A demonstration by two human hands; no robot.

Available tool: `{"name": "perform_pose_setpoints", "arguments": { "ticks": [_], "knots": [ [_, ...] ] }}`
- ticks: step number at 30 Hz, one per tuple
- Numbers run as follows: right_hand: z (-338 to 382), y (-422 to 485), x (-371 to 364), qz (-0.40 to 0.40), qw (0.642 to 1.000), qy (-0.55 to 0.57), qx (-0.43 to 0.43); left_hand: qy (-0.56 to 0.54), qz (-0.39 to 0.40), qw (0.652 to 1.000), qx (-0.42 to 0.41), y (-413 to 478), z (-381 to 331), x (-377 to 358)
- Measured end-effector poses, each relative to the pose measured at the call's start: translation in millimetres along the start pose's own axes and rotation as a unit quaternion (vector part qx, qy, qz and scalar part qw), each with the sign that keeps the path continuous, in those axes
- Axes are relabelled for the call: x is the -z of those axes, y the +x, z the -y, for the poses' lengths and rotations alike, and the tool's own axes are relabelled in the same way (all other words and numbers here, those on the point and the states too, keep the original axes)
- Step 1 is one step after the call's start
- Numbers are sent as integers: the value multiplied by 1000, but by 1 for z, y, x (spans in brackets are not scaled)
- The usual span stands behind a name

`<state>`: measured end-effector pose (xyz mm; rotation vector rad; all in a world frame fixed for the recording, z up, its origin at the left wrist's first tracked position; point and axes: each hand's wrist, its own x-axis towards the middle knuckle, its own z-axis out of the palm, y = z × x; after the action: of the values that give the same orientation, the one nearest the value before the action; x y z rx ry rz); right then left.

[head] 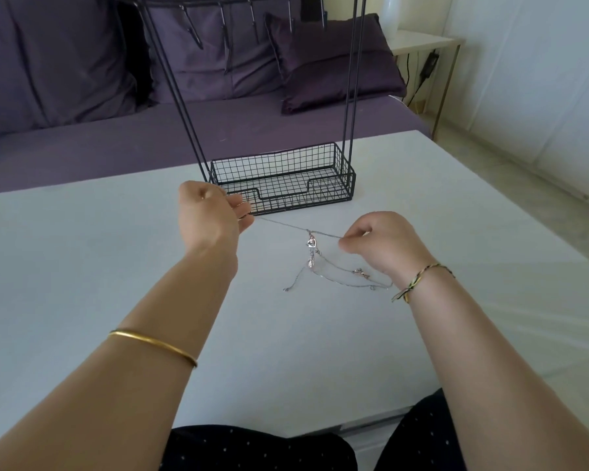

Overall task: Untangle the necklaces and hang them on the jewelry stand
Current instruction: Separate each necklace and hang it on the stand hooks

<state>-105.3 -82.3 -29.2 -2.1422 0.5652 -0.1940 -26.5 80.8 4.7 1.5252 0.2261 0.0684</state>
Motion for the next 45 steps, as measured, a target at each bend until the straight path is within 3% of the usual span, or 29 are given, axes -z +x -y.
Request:
{"name": "perform_pose_setpoints", "arguments": {
  "ticks": [5,11,17,24,28,32,35,39,41,45],
  "knots": [
    [1,3,-1,-65,993,102,-12,30,-9,999,-21,0,2,-5],
    [10,0,3,-75,985,153,-30,40,-21,998,-35,-4,0,-6],
    [6,3,8,-142,984,105,-11,0,-22,1000,-21,-7,-4,-6],
    [9,3,6,-166,972,161,49,196,41,979,32,4,6,4],
    [15,1,2,-105,954,279,29,357,162,920,4,-4,10,5],
    [19,-4,3,-83,957,276,38,477,312,822,-16,-14,11,2],
    [23,-7,3,-54,962,261,58,561,336,754,-66,-19,16,-5],
    [26,-11,5,-8,965,252,73,593,326,733,-77,-25,20,-9],
    [27,-12,5,10,964,255,73,578,310,750,-86,-26,21,-11],
    [31,-15,5,44,960,265,79,398,297,868,-17,-21,20,-15]
  ]
}}
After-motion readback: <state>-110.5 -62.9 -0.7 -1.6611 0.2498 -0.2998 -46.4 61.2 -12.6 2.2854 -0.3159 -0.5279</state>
